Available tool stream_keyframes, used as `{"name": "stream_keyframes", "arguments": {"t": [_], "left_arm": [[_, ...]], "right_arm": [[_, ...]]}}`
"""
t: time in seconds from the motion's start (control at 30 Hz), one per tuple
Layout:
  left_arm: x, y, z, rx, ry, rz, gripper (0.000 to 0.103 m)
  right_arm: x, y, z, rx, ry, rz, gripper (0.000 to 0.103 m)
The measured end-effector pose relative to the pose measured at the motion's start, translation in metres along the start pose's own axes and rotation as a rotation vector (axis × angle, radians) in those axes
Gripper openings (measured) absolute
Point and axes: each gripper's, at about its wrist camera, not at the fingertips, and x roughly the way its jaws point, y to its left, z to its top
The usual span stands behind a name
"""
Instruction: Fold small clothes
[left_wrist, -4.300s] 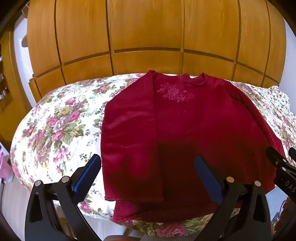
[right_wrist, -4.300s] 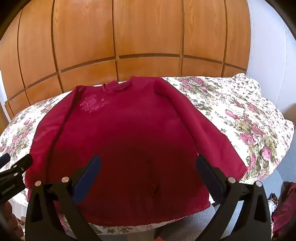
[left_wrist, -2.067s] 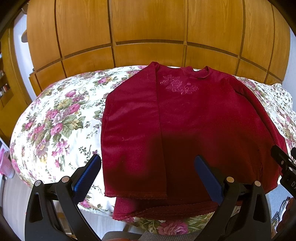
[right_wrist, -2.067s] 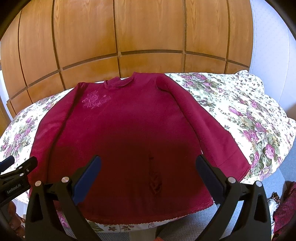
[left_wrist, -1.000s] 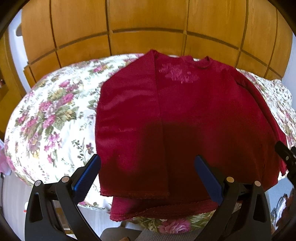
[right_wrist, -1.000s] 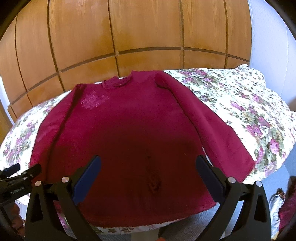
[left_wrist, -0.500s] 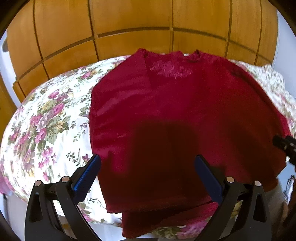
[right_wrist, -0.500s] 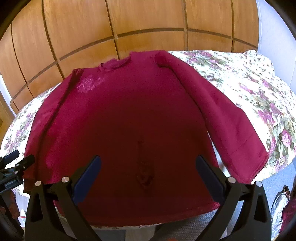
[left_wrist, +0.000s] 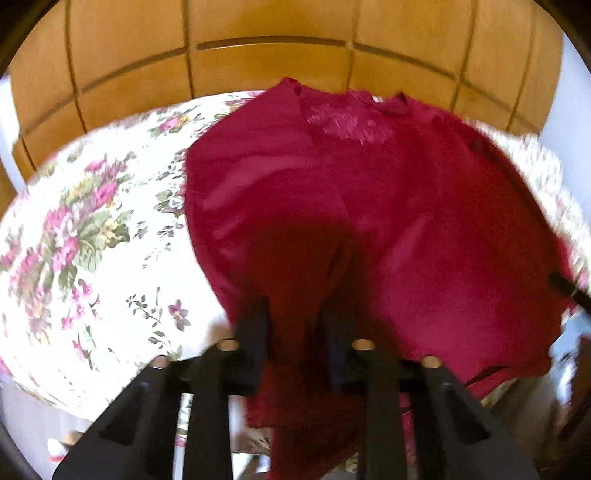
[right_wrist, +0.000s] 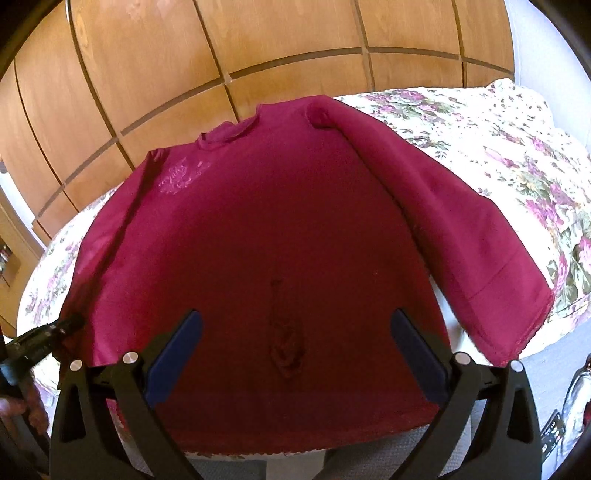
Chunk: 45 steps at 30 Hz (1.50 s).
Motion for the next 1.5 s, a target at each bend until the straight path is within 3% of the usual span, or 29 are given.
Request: {"name": "stream_keyframes", "arguments": {"t": [0.1,0.17,0.27,0.4,0.8,1.1,1.23,1.4,1.47,1.5], "left_arm": [[-0.011,0.02,0.014,-0.015,-0.04,-0.018,0.013],[-0.019,0.034,0.025,-0.022,-0.085,0.036,0.012],[-0.027,0.076,0.047,-0.142,-0.099,0.009,0.012],[-0.031,0.131,0.067,-0.233,-0.13,0.089,0.012],[-0.003,0.281,0.143,-0.414,-0.085,0.269,0.012],[0.037,0.322,0.196,-0.429,0.011,0.317,0.012],[0.052,0.344,0.198,-0.534,0.056,0.37,0.012],[0.064,0.353,0.185,-0.613,0.08,0.354,0.013],[0.064,0.347,0.178,-0.627,0.057,0.297,0.017],[0.062,0.343,0.175,-0.633,0.044,0.281,0.031]], "right_arm": [[-0.001,-0.003,0.001,0.016,-0.005,-0.005,0.101],[0.0,-0.005,0.002,0.027,-0.002,-0.002,0.101],[-0.001,-0.004,0.001,0.035,0.003,0.006,0.101],[0.0,0.0,0.0,0.012,0.002,0.018,0.101],[0.006,0.006,0.003,0.015,0.014,0.024,0.101],[0.026,0.022,0.03,-0.033,0.02,0.045,0.101],[0.037,0.025,0.04,-0.04,0.026,0.048,0.101],[0.035,0.008,0.05,-0.014,0.005,0.035,0.101],[0.029,-0.013,0.056,0.035,-0.004,0.031,0.101],[0.022,-0.033,0.059,0.084,-0.014,0.009,0.101]]}}
